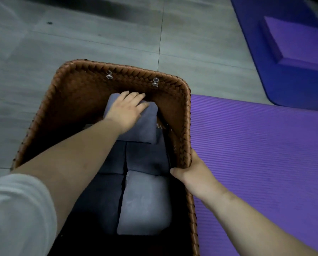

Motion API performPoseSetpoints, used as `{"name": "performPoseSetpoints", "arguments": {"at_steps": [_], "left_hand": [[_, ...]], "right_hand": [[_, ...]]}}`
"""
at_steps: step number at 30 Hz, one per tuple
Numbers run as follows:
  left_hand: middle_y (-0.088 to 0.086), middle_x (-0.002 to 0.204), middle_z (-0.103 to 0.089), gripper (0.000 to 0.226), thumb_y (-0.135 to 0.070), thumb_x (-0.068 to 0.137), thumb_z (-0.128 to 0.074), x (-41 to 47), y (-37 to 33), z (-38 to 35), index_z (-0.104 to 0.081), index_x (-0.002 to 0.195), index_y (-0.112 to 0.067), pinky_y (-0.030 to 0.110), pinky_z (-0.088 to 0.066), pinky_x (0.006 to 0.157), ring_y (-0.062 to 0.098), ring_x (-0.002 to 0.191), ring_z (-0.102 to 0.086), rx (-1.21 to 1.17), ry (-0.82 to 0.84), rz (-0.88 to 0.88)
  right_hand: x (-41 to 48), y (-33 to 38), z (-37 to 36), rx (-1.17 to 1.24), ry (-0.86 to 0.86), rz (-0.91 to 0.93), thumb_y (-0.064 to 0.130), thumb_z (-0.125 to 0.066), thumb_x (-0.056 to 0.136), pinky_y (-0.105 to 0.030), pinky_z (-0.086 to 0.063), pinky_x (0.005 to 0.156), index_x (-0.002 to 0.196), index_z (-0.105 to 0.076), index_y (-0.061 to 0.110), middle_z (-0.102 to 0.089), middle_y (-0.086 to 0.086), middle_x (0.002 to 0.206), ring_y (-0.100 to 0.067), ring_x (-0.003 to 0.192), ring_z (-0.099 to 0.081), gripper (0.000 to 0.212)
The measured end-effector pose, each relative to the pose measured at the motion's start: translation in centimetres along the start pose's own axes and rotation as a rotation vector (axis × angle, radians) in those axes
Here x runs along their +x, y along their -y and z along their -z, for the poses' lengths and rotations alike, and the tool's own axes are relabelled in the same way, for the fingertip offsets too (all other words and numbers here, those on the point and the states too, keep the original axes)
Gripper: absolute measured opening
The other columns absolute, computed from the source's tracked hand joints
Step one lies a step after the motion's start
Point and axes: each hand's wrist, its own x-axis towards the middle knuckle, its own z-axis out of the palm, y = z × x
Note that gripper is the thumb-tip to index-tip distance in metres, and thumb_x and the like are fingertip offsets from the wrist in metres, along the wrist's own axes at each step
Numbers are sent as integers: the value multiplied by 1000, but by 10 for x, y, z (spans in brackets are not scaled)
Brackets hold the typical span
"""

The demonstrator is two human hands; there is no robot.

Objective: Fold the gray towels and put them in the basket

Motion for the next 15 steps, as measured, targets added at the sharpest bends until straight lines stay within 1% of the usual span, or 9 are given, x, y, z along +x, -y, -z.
{"name": "performPoseSetpoints", "arguments": {"at_steps": [1,3,4,5,6,8,9,11,15], "left_hand": [[7,156,-9,51,-31,97,-32,-12,-5,-6,-20,145,-20,37,0,115,23,143,-8,-72,-42,27],[5,156,-2,66,-55,88,-23,-34,-11,-19,-14,146,-24,40,11,112,23,144,0,-206,-35,62],[4,156,2,79,-66,78,-13,-42,-11,-25,-10,146,-27,41,15,109,23,144,4,-209,24,71],[3,156,6,87,-71,70,-6,-46,-9,-32,-5,146,-29,42,18,108,23,144,8,-186,100,82],[2,156,10,85,-72,73,-7,-47,-7,-38,1,146,-29,44,19,108,22,143,12,-128,169,105],[1,155,15,71,-61,89,-19,-40,-5,-40,9,145,-29,48,15,112,22,142,17,-45,272,139],[1,155,16,67,-56,92,-22,-36,-7,-37,11,145,-29,49,14,112,22,142,18,-41,291,145],[1,155,16,66,-53,93,-23,-29,-11,-32,10,145,-29,49,13,112,22,142,18,-38,324,140],[1,156,8,65,-53,93,-28,-34,-15,-19,0,146,-28,45,10,114,20,144,12,-119,332,163]], "right_hand": [[0,0,-1,15,-12,-3,14,-64,71,-22,-44,84,134,-39,13,-63,-2,112,-17,102,-59,68],[-2,3,-2,25,-36,5,10,-64,81,-21,-41,89,135,-38,12,-59,-6,123,-19,112,-56,60],[-3,4,-3,23,-45,19,8,-62,83,-20,-41,91,135,-38,11,-59,-6,125,-19,114,-55,58],[-4,5,-3,20,-55,26,8,-61,84,-21,-41,92,135,-38,12,-58,-6,126,-19,115,-55,56],[-2,3,-4,28,-58,31,9,-61,84,-23,-42,96,135,-37,13,-58,-5,126,-20,116,-55,57],[0,1,-5,19,-65,35,11,-62,83,-30,-41,103,135,-37,13,-57,-5,128,-20,118,-54,58],[2,1,-6,11,-68,43,11,-62,83,-32,-41,105,136,-36,13,-56,-5,129,-21,119,-53,59],[3,1,-6,2,-76,59,13,-63,82,-34,-40,106,136,-35,12,-55,-7,131,-21,120,-52,61],[0,1,-3,-4,-74,85,15,-61,84,-22,-39,101,139,-32,16,-53,-3,133,-17,121,-50,62]]}}
